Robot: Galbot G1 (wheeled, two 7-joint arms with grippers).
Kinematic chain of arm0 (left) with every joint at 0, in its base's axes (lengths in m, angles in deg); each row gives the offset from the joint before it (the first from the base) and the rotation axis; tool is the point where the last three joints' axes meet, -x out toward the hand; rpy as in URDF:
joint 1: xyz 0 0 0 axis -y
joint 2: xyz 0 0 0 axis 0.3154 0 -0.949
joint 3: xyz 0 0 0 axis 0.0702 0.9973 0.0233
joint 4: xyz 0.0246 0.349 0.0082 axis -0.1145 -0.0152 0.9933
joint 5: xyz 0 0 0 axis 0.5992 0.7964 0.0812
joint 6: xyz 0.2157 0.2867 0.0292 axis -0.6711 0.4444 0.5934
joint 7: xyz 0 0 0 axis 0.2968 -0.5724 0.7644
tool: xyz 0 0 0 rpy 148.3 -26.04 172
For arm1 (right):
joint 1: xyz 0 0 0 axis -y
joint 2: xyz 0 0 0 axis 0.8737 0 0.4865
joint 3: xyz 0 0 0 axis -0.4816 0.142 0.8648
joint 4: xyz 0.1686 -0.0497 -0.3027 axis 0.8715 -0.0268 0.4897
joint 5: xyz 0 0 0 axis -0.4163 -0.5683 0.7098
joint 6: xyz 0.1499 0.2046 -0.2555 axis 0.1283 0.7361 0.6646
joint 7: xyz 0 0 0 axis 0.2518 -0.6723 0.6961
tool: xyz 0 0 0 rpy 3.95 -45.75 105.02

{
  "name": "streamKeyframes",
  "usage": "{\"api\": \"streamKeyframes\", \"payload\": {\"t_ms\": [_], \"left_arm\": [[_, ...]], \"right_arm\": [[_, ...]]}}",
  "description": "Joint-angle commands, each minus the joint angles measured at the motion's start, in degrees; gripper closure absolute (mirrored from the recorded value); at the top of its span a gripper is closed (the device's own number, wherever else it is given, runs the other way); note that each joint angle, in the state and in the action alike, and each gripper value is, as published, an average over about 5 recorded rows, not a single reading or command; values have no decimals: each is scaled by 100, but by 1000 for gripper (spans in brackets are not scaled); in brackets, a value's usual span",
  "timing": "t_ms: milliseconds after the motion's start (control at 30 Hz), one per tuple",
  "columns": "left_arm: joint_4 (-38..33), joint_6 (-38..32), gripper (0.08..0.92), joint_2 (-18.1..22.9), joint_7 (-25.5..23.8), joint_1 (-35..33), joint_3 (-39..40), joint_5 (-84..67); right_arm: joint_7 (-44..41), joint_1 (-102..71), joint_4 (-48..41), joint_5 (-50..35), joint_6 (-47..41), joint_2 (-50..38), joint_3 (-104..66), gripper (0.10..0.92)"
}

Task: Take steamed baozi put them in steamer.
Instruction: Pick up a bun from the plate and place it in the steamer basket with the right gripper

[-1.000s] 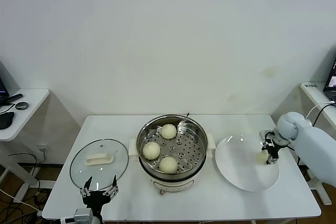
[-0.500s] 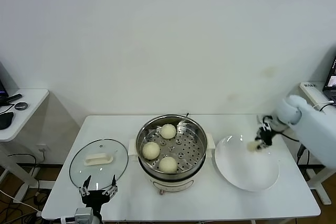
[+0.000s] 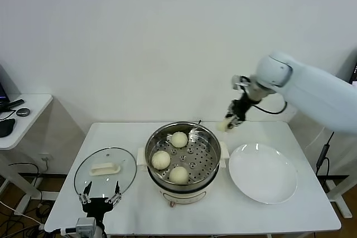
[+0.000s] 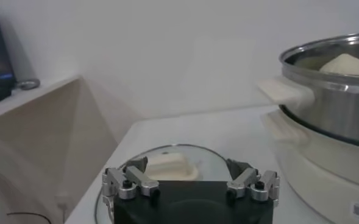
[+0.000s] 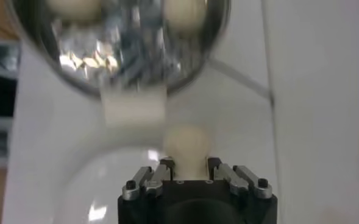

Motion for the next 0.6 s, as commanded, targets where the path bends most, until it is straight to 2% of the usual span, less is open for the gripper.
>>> {"api": "streamKeyframes", "payload": {"t_ms": [33, 300, 600], "left_arm": [[-135, 41, 177, -11, 5, 9, 20, 3], [-100, 72, 177, -5, -42, 102, 59, -8], [-37, 94, 177, -8, -74, 183, 47, -40]], "right_arm": [[221, 980, 232, -1333, -748, 1247, 1312, 652], [631, 388, 192, -1008, -933, 1460, 1557, 650], [709, 149, 155, -330, -992, 1388, 1701, 638]]}}
